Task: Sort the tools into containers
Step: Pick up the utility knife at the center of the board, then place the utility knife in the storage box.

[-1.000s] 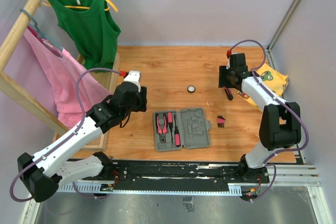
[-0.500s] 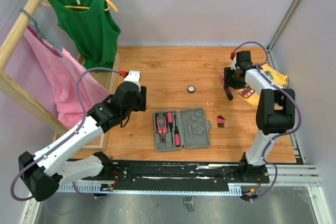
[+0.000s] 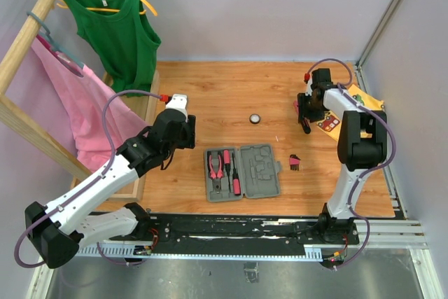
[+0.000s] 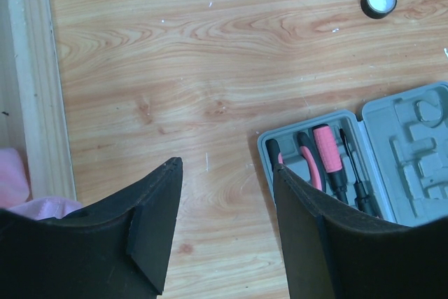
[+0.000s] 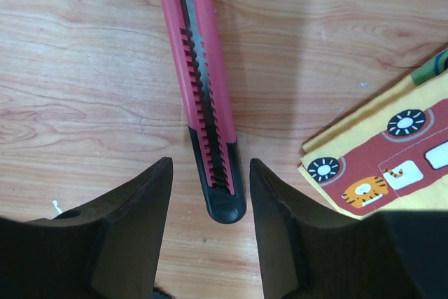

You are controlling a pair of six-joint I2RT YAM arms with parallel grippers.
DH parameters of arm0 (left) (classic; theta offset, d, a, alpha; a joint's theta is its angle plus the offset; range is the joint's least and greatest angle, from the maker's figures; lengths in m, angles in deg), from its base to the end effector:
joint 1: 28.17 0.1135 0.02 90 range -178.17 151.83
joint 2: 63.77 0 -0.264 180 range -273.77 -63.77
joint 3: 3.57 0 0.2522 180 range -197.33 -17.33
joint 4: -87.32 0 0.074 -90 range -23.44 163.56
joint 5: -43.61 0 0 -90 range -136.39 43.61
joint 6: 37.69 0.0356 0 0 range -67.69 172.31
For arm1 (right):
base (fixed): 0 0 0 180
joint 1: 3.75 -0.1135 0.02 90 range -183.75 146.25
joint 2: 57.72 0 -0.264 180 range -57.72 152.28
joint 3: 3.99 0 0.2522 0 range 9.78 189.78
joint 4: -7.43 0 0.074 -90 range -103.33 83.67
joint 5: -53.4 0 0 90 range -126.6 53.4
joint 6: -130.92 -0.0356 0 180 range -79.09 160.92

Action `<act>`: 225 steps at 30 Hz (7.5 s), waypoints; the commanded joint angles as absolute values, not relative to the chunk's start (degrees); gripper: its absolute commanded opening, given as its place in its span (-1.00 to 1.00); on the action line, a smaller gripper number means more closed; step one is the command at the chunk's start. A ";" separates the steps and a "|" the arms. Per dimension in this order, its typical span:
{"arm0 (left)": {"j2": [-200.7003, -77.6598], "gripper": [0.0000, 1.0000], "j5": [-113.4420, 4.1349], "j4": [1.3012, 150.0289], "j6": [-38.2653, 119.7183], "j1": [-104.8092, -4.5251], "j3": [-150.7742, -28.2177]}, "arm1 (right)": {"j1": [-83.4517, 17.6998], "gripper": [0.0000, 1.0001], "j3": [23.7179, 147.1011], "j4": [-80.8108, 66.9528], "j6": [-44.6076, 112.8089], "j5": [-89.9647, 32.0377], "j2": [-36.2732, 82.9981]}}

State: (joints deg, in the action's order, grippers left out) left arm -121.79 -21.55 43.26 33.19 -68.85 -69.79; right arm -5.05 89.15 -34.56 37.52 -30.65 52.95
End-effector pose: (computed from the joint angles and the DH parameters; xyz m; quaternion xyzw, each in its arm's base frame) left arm 0.1735 -0.1294 0.3111 0.0665 0.8726 -0.0555 0.4807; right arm 0.4090 0.0130 0.1903 0.0040 0.9636 0.0608 0.2602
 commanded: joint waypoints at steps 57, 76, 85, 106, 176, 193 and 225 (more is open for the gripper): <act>-111.24 0.55 -34.65 52.72 22.16 -68.77 -71.04 | -29.86 -0.91 55.48 -14.71 15.10 -25.04 -0.47; -117.26 0.60 -46.23 70.81 14.49 -73.47 -61.90 | -62.48 -0.92 46.85 -3.14 -1.96 -41.64 -3.10; -118.93 0.43 -47.77 75.30 12.97 -74.16 -58.81 | -64.22 -0.92 48.49 -3.54 -1.29 -40.45 -2.11; -124.17 -0.99 -48.26 74.62 10.79 -74.22 -61.05 | -65.07 -0.43 51.07 -4.85 3.17 -38.11 0.74; -121.53 0.30 -36.12 64.77 11.99 -74.22 -55.61 | -57.05 -0.69 51.87 -23.51 -1.21 -41.09 15.92; -122.45 0.36 -36.70 64.85 11.73 -74.22 -56.04 | -52.89 -0.64 51.30 -20.30 -1.66 -36.11 20.99; -123.72 0.35 -36.46 64.85 11.77 -74.22 -56.71 | -52.88 -0.17 51.42 -20.24 -1.86 -36.23 24.72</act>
